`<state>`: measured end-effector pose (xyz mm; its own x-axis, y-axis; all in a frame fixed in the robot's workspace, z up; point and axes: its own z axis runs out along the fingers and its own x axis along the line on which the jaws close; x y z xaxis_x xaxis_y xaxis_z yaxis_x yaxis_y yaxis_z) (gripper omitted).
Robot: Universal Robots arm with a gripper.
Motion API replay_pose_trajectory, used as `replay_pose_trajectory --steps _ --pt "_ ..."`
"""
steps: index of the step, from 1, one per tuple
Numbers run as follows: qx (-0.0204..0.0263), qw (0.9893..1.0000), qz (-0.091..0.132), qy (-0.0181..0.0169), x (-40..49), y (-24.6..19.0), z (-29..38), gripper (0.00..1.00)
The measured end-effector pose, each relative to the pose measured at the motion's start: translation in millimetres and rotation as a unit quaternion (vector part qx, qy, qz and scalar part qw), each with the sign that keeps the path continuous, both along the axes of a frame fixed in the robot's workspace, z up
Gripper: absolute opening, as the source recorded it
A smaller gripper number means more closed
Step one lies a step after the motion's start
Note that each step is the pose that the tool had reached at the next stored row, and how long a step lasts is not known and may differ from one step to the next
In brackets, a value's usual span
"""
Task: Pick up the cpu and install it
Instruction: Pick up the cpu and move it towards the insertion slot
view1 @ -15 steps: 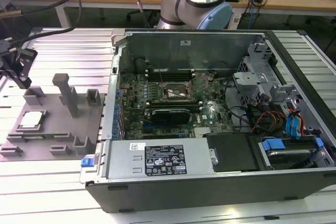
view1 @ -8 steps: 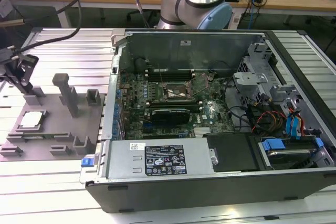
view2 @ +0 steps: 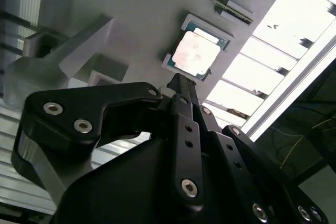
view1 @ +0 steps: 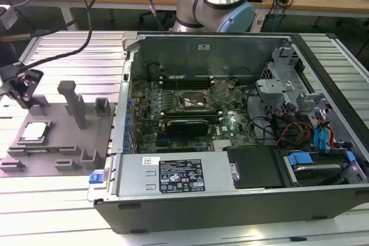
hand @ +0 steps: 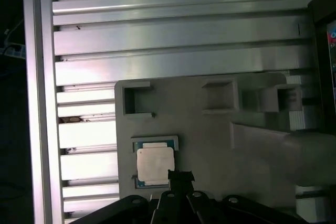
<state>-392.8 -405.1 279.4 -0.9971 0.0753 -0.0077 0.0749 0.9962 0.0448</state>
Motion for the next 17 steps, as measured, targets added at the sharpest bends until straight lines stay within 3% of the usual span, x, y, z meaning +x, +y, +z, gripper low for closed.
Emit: replay_pose_trajectory --steps 2,3,8,11,14,17 --pt "0.0 1.0 0.001 0.0056 0.0 -1.6 -6.3 0.11" --pt "0.0 1.0 0.002 0.0067 0.0 -2.0 -8.5 0.11" --pt "-0.0001 0.9997 0.02 0.0101 -0.8 -3.0 -19.5 0.11" --pt "-0.0001 0.9997 0.02 0.0124 -2.3 -3.3 -24.3 0.11" --pt "-0.0006 0.9997 0.02 0.0171 -4.0 -3.3 -30.3 0.11" --pt "-0.0006 0.9996 0.02 0.0186 -5.6 -3.3 -35.5 0.11"
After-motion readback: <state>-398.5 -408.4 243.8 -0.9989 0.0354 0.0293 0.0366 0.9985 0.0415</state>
